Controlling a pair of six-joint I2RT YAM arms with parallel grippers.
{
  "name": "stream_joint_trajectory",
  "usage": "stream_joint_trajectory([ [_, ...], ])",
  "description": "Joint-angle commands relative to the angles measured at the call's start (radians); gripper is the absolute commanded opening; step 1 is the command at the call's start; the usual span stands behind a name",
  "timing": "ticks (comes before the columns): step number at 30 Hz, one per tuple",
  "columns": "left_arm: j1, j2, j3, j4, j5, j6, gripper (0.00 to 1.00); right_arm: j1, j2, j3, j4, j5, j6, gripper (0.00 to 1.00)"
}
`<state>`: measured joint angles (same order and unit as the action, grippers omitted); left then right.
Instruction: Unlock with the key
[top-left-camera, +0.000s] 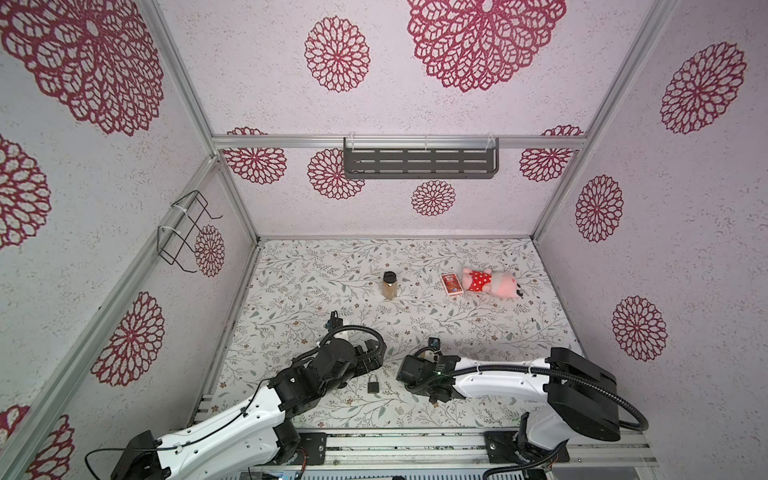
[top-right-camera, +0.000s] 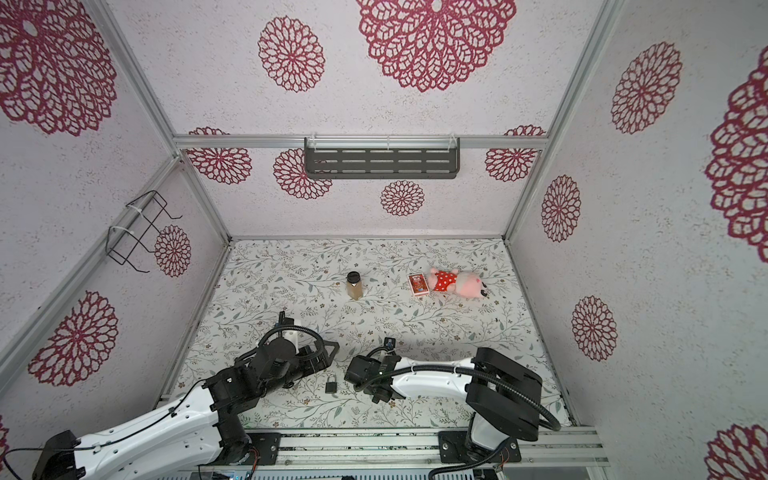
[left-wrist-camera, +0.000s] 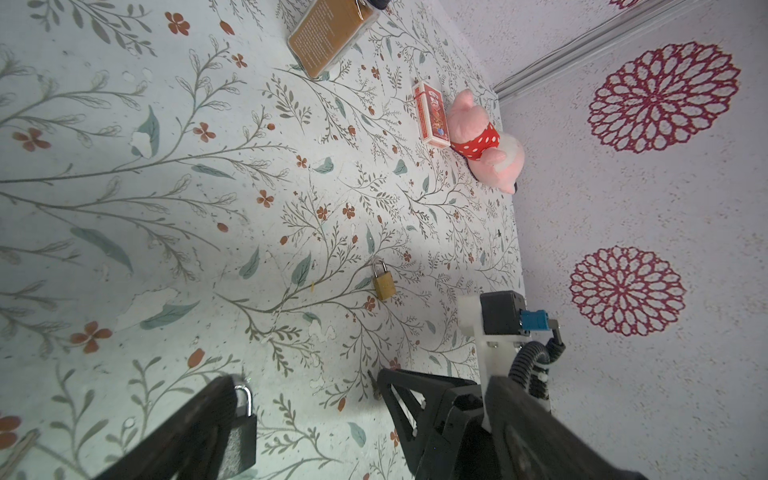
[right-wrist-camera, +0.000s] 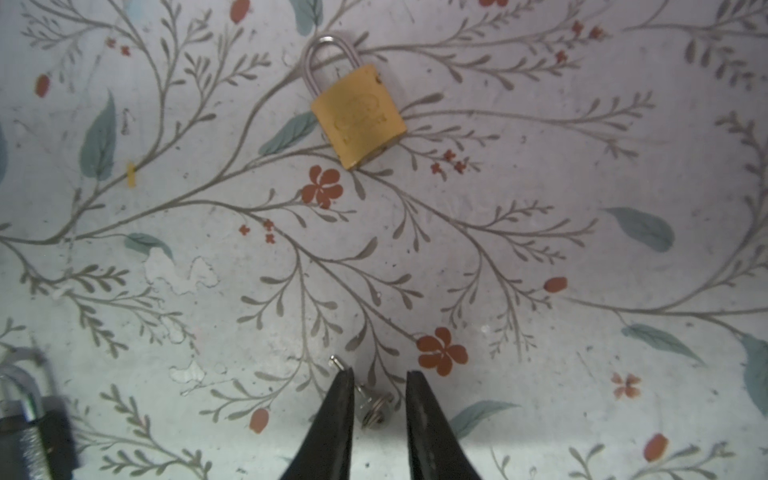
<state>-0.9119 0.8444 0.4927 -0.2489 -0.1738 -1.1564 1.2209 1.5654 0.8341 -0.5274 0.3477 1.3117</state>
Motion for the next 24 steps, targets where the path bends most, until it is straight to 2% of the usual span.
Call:
stream_joint_trajectory([
  [1,-0.01,0.006,-0.003,0.012,-0.004,0.0,0.97,0.002,0.005,-0.019,-0.021,0.039,0.05,0.23],
  [16,-0.01,0.036,0.0,0.027,0.007,-0.002,0.97,0.001,-0.034,-0.053,-0.02,0.018,0.064,0.11],
  [18,-0.01,0.036,0.0,0.027,0.008,-0.001,0.97,0.002,-0.042,-0.051,-0.023,0.021,0.065,0.11],
  [24,-0.01,0.027,0.001,0.021,0.019,-0.006,0.97,0.013,-0.053,-0.016,-0.076,0.027,0.035,0.25],
])
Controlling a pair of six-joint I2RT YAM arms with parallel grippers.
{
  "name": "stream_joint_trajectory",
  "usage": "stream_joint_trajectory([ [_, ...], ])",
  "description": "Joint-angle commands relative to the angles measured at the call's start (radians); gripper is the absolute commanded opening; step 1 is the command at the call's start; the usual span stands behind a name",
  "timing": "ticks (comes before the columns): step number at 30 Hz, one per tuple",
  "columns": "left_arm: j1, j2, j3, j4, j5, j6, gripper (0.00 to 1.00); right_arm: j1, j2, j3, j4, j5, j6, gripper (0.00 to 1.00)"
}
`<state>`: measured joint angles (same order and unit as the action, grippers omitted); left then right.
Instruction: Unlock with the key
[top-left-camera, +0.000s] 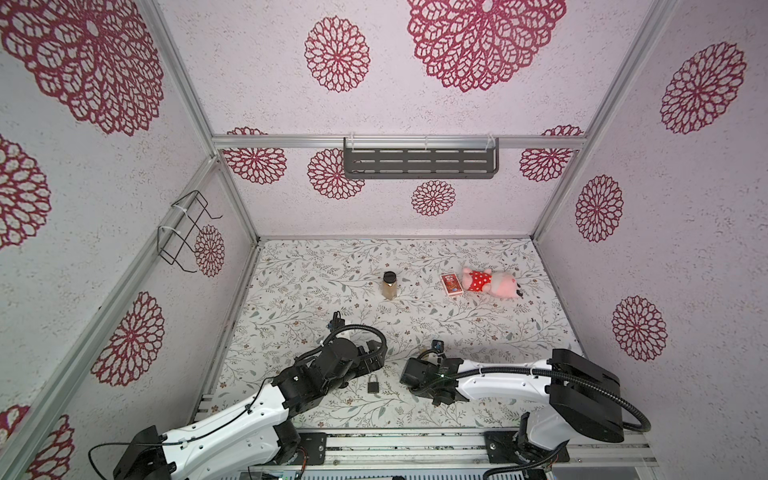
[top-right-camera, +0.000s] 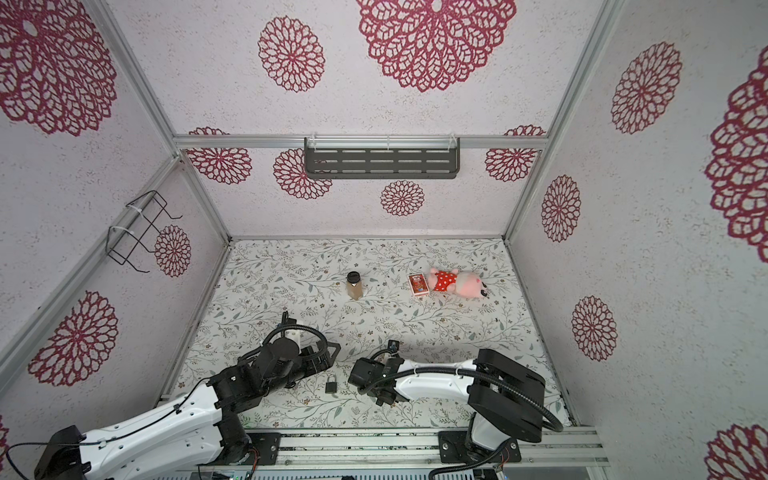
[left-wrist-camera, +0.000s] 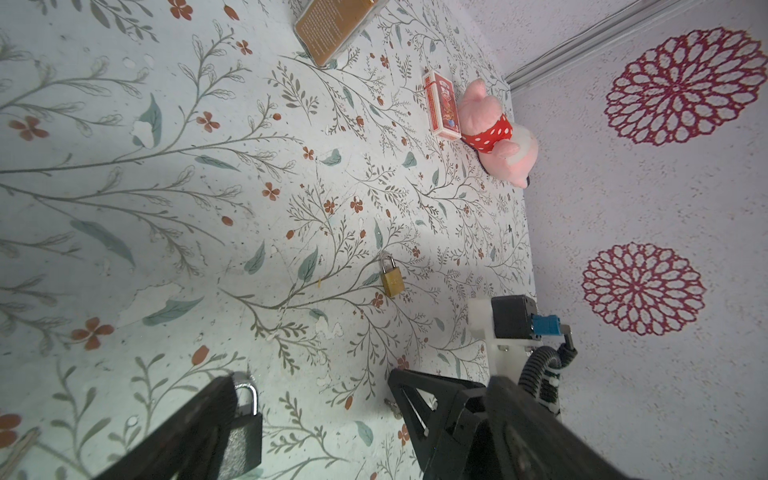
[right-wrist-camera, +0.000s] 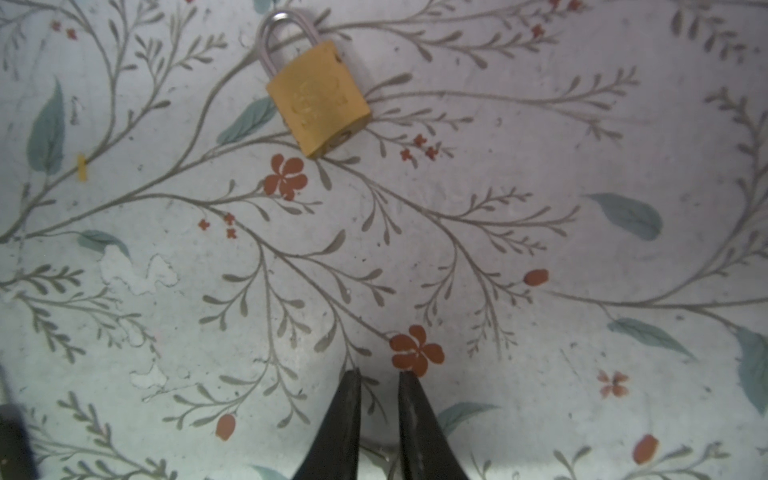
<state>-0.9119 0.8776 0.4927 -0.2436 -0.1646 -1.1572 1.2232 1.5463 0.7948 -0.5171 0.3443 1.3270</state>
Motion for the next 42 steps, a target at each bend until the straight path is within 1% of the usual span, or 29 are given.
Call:
stream_joint_trajectory([
  [1,-0.01,-0.009,0.001,0.017,0.015,-0.007,0.97,0.016,-0.034,0.032,-0.098,0.033,0.017,0.27],
  [5,-0.011,-0.017,-0.003,0.013,0.015,-0.012,0.97,0.032,-0.037,0.045,-0.149,0.037,0.026,0.34],
  [10,-0.011,-0.023,-0.008,0.012,0.019,-0.022,0.97,0.048,-0.052,0.046,-0.168,0.045,0.04,0.34],
  [30,-0.01,-0.036,-0.019,0.005,0.028,-0.035,0.97,0.058,-0.048,-0.015,-0.1,-0.008,0.058,0.22],
  [34,-0.011,-0.031,-0.02,0.01,0.032,-0.036,0.97,0.058,-0.051,-0.026,-0.098,-0.013,0.061,0.18],
  [42,-0.012,-0.028,-0.022,0.01,0.034,-0.035,0.97,0.058,-0.076,-0.034,-0.106,-0.011,0.063,0.15],
])
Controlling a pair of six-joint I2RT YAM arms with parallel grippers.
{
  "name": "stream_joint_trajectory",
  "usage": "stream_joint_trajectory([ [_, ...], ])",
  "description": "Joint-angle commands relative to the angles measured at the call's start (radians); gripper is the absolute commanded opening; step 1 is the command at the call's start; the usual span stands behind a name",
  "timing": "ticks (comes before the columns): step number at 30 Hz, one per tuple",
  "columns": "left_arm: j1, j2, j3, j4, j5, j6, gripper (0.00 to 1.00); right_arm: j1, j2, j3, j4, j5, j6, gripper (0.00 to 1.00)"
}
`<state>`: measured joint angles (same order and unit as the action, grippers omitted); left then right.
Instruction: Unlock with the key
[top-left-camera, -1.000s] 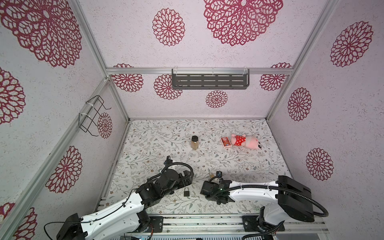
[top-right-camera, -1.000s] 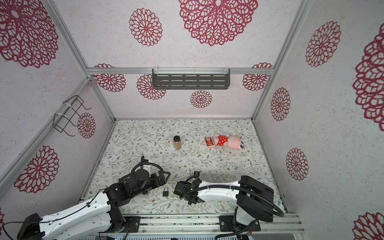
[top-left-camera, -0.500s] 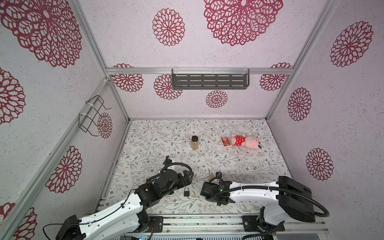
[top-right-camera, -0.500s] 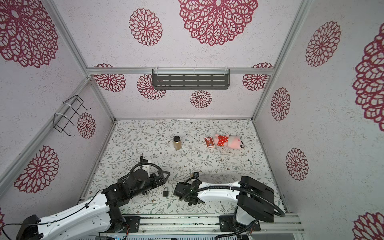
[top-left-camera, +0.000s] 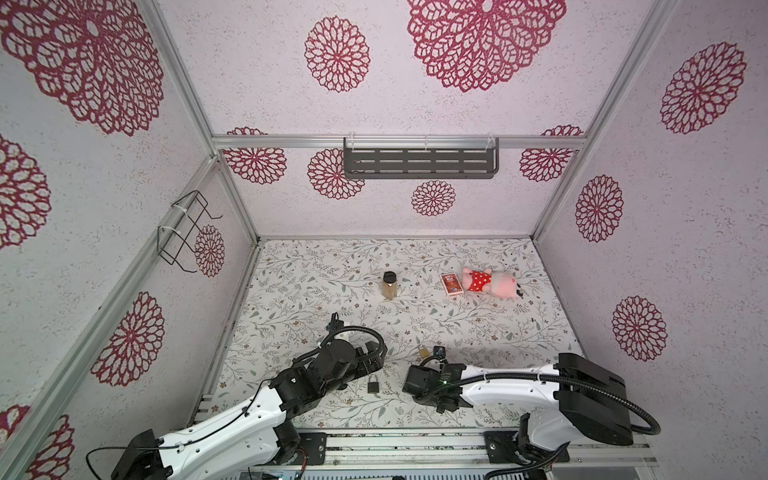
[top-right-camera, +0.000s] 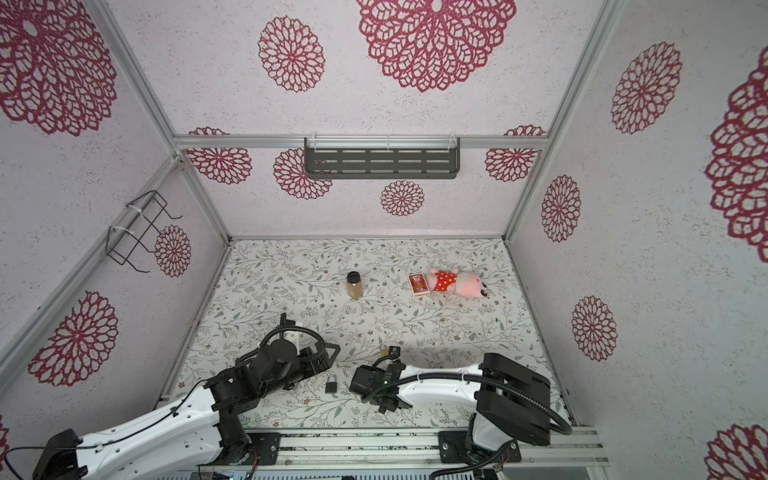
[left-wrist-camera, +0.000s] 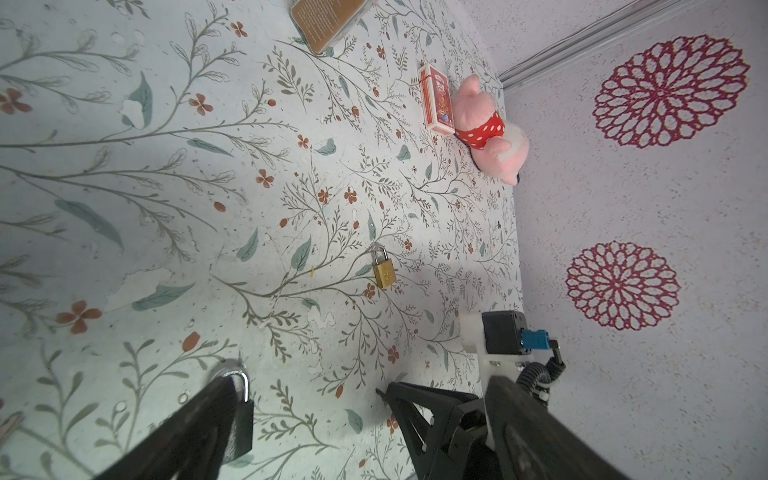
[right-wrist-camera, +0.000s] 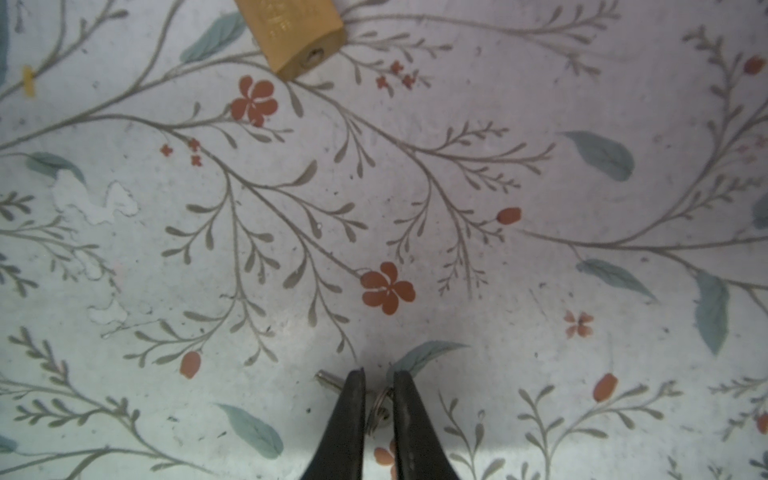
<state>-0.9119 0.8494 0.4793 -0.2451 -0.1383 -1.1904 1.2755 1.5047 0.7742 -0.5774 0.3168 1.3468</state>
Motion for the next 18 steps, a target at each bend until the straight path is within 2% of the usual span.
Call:
stream_joint_trajectory([
  [1,-0.011,0.0,-0.008,0.012,0.006,-0.002,0.97,0.004,-0.038,-0.018,-0.044,0.016,0.045,0.14],
  [18,-0.012,-0.006,-0.014,0.011,0.003,-0.002,0.97,-0.012,-0.081,-0.045,-0.023,0.013,0.054,0.0],
])
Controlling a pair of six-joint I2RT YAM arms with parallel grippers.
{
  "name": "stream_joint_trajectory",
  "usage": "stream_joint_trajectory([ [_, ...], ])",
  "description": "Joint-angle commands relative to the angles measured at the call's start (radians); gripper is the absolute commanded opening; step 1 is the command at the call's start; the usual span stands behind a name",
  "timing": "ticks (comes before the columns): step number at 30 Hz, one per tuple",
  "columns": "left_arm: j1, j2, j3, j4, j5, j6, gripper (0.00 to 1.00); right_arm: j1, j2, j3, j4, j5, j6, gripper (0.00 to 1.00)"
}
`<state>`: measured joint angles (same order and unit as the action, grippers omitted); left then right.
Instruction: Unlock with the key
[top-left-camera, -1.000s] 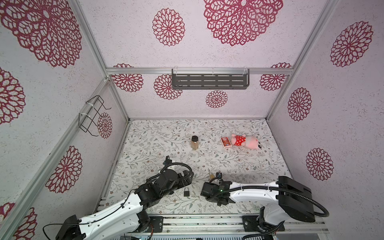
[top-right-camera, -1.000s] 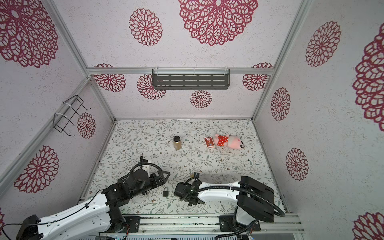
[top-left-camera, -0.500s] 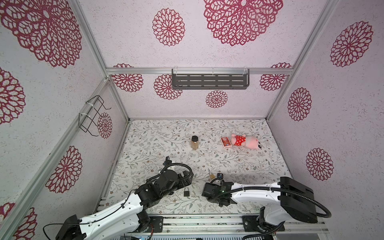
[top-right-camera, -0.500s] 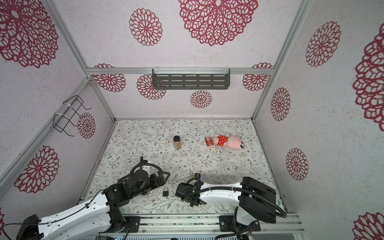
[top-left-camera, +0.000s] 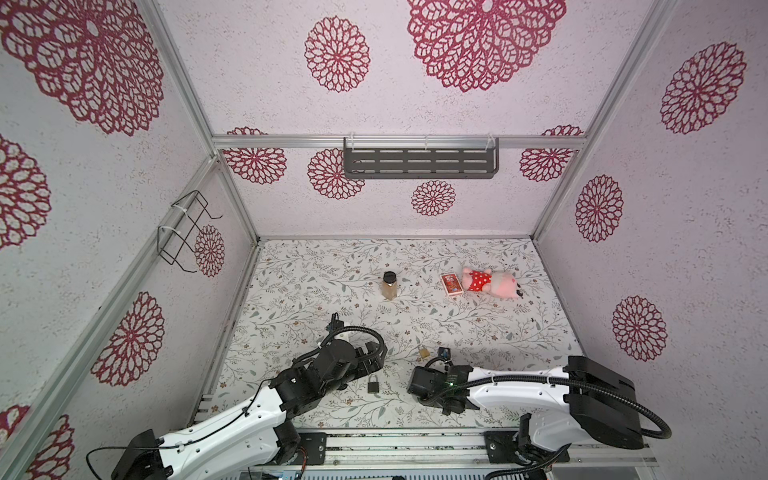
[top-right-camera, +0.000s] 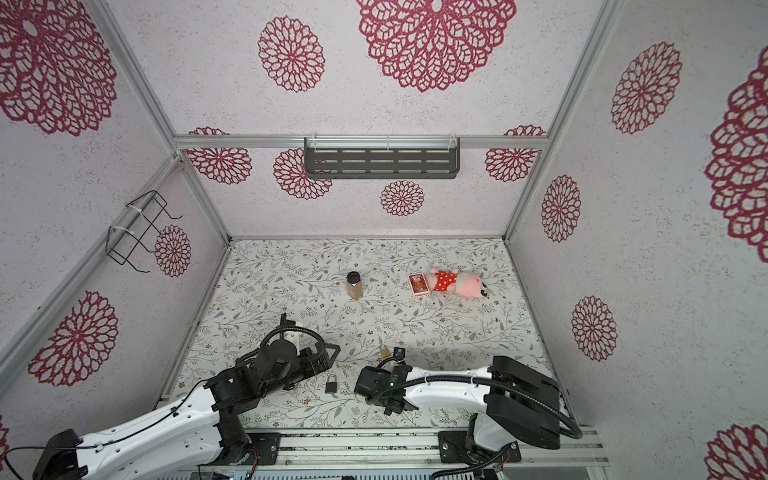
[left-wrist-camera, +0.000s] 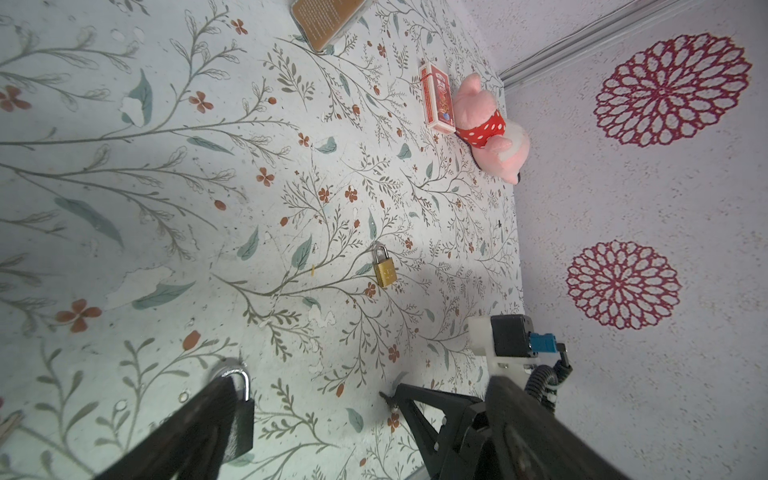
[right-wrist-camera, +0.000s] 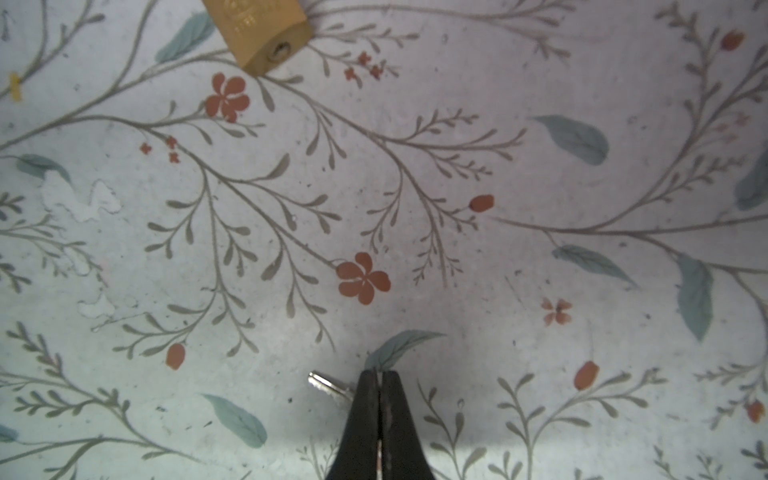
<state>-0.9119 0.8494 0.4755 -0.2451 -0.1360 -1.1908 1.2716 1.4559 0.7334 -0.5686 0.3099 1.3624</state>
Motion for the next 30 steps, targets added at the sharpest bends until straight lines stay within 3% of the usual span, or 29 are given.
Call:
stream_joint_trajectory([
  [1,-0.012,-0.005,-0.012,0.012,0.0,-0.001,0.97,-0.01,-0.037,-0.005,-0.028,0.019,0.037,0.0],
  [14,-0.008,-0.033,0.008,0.013,-0.022,0.023,0.97,-0.057,-0.156,-0.04,0.068,-0.007,-0.004,0.0],
  [21,0.0,-0.052,0.011,0.041,-0.013,0.006,0.97,-0.146,-0.253,-0.041,0.1,-0.021,-0.056,0.0],
  [28,0.004,-0.032,0.005,0.167,-0.016,-0.019,1.0,-0.215,-0.34,-0.002,0.116,-0.043,-0.137,0.0],
  [30,0.004,-0.009,0.008,0.211,-0.011,-0.025,0.94,-0.229,-0.352,0.015,0.116,-0.048,-0.161,0.0],
])
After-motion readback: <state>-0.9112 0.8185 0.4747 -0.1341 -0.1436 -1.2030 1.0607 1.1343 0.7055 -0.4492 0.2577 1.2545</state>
